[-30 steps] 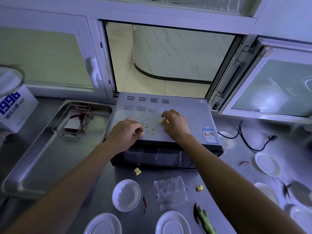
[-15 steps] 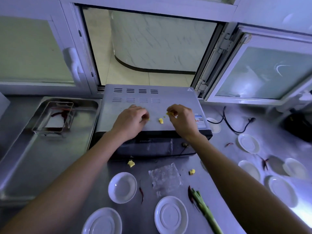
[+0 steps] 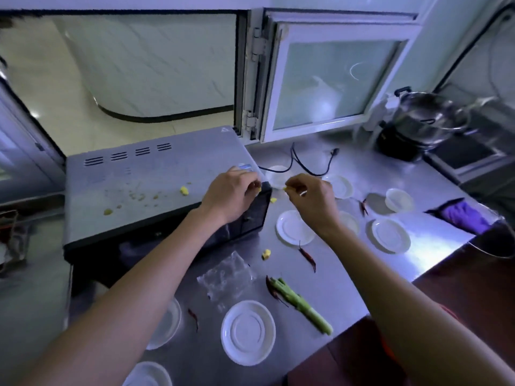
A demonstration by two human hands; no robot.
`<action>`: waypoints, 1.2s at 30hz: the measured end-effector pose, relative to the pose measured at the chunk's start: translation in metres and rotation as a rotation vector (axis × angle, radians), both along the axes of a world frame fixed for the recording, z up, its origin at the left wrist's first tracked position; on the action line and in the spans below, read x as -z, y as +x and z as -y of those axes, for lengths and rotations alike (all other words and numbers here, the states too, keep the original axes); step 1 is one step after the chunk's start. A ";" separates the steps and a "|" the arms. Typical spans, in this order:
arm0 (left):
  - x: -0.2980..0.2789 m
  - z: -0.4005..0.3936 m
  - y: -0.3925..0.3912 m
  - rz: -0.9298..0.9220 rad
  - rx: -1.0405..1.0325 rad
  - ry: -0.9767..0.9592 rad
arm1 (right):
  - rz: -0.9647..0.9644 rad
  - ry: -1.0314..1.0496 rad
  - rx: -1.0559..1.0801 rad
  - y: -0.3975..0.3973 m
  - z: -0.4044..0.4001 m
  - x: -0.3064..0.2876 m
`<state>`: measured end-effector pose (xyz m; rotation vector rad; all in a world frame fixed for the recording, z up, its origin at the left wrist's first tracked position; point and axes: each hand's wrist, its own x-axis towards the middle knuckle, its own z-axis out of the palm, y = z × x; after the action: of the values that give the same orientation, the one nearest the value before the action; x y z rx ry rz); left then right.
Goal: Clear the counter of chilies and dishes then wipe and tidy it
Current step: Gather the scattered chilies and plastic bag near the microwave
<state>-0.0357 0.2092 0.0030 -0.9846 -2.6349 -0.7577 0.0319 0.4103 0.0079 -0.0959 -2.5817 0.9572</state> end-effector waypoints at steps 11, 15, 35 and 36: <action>0.009 -0.218 0.085 0.108 0.189 -0.020 | 0.046 -0.132 0.308 0.149 -0.195 0.031; 0.023 -0.303 0.127 0.142 0.298 -0.074 | 0.082 -0.157 0.426 0.213 -0.267 0.055; 0.114 -0.606 0.288 0.306 0.867 -0.312 | 0.205 -0.347 0.989 0.435 -0.460 0.151; 0.122 -0.619 0.288 0.333 0.878 -0.315 | 0.222 -0.364 1.012 0.436 -0.470 0.157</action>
<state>0.2521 0.8281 -0.1194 -2.3560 -2.5614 -0.6998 0.4682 0.8800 -0.1489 -1.4916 -2.0116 0.9766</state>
